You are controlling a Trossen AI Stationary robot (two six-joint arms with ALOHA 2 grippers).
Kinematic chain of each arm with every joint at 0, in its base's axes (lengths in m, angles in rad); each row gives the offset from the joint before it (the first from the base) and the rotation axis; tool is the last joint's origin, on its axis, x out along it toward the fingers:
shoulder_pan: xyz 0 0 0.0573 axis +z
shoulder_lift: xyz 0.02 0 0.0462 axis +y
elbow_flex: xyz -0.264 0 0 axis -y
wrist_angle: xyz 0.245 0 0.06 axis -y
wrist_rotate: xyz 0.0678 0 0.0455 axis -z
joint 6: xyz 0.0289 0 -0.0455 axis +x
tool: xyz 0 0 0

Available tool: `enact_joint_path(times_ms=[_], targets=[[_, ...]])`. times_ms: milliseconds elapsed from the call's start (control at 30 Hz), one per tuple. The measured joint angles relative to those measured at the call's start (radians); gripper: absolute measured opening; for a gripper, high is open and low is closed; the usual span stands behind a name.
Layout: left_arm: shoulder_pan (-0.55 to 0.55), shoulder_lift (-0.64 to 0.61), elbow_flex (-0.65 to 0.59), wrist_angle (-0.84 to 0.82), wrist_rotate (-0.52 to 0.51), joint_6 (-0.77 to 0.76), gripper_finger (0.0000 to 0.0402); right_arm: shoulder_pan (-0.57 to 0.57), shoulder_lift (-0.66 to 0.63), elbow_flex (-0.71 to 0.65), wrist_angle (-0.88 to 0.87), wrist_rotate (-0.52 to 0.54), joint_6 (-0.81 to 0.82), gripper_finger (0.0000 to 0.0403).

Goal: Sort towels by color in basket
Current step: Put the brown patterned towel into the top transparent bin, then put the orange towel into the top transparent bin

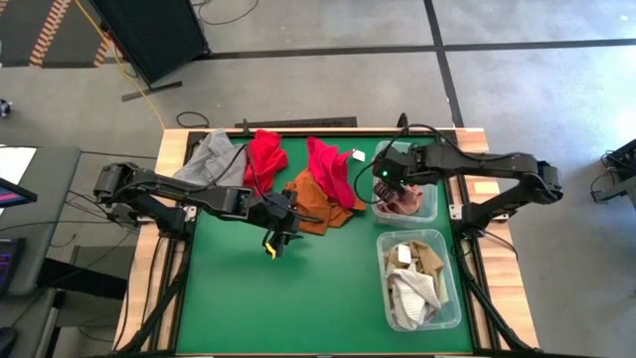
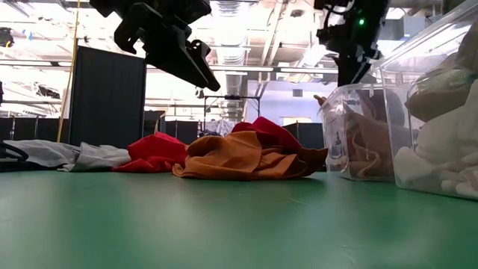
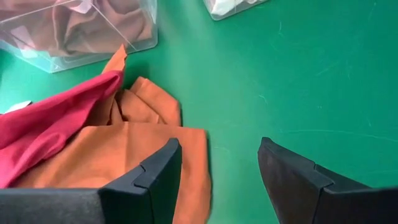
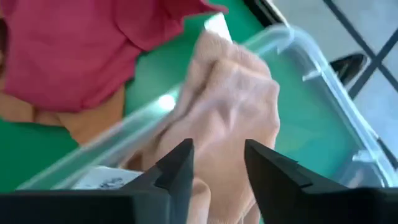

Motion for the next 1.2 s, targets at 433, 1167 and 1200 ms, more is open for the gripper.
enact_joint_path(times_ms=[433, 1167, 1200], targets=[[0.0, 0.0, 0.0, -0.001, 0.0, -0.007, 0.0203, -0.121, 0.001, -0.265, 0.257, -0.098, -0.023, 0.0101], [0.0, 0.0, 0.0, -0.02, 0.003, -0.028, 0.0203, -0.096, 0.0, -0.084, 0.034, -0.147, 0.001, 0.0101], [0.0, 0.0, 0.0, -0.02, 0.003, -0.029, 0.0203, -0.087, 0.0, -0.054, 0.02, -0.147, 0.001, 0.0101]])
